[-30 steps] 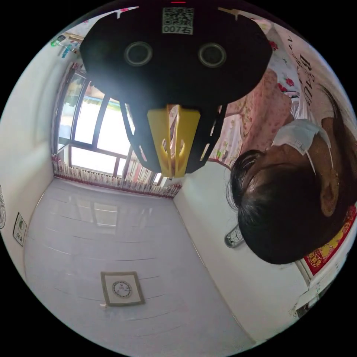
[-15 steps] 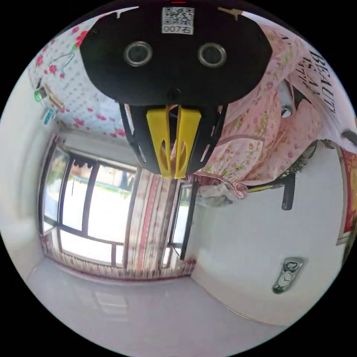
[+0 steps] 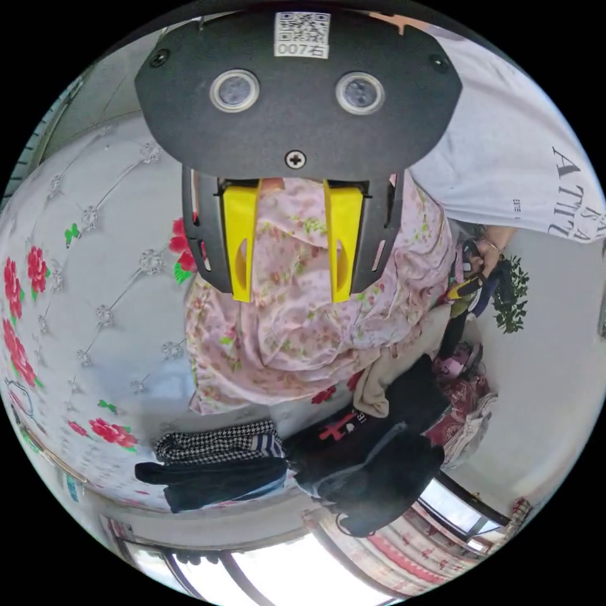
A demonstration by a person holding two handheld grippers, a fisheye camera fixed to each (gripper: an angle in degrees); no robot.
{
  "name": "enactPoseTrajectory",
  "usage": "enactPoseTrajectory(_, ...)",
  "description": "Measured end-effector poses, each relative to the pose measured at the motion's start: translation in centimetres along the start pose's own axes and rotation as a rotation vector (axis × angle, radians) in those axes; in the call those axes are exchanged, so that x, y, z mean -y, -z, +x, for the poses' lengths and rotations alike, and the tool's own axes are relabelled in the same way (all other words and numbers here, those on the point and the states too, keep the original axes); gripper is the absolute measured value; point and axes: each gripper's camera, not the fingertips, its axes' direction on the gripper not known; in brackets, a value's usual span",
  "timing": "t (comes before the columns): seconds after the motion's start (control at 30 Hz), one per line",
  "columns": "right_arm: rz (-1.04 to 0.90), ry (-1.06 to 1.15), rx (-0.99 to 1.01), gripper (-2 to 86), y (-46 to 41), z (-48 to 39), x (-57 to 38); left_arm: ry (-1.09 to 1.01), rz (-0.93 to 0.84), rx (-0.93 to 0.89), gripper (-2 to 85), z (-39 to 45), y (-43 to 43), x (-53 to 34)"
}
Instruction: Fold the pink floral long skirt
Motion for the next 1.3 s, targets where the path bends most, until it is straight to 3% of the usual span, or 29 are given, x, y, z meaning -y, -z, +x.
enactPoseTrajectory(0.13, -0.128, 0.124, -0.141, 13.6, -6.1, -3.6, 1.4, -0.051, -0.082, 0.153, 13.8, 1.7, -3.5, 0.6)
enactPoseTrajectory(0.27, -0.226, 0.085, -0.239, 12.2, -10.8, -3.7, 3.6, -0.017, -0.114, 0.225, 15.8, 1.6, -7.8, 3.6)
enactPoseTrajectory(0.37, -0.225, 0.063, -0.391, 4.0, -11.5, -4.4, 4.3, -0.034, -0.11, 0.403, 5.9, 2.9, -9.6, 4.4)
enactPoseTrajectory(0.47, -0.219, 0.069, -0.407, 0.8, -10.0, -5.2, 4.0, -0.058, -0.176, 0.363, 0.2, 3.9, -9.8, 4.4)
enactPoseTrajectory(0.53, -0.076, 0.084, -0.38, 0.2, -5.7, -6.4, 2.5, -0.061, -0.158, 0.295, -0.5, 4.0, -8.5, 3.4)
enactPoseTrajectory(0.77, 0.364, 0.102, -0.272, -0.2, 11.9, -10.0, -4.9, -0.058, 0.372, -0.118, -1.0, 4.2, 9.0, -7.4)
enactPoseTrajectory(0.97, 0.818, 0.139, -0.202, -0.3, 27.3, -13.8, -13.9, -0.228, 0.709, -0.131, -1.0, 7.5, 23.1, -15.1)
enactPoseTrajectory(1.3, 1.457, 0.463, 0.066, -0.3, 54.3, -22.5, -29.2, -0.5, 1.338, -0.261, -1.0, 15.8, 45.8, -26.1)
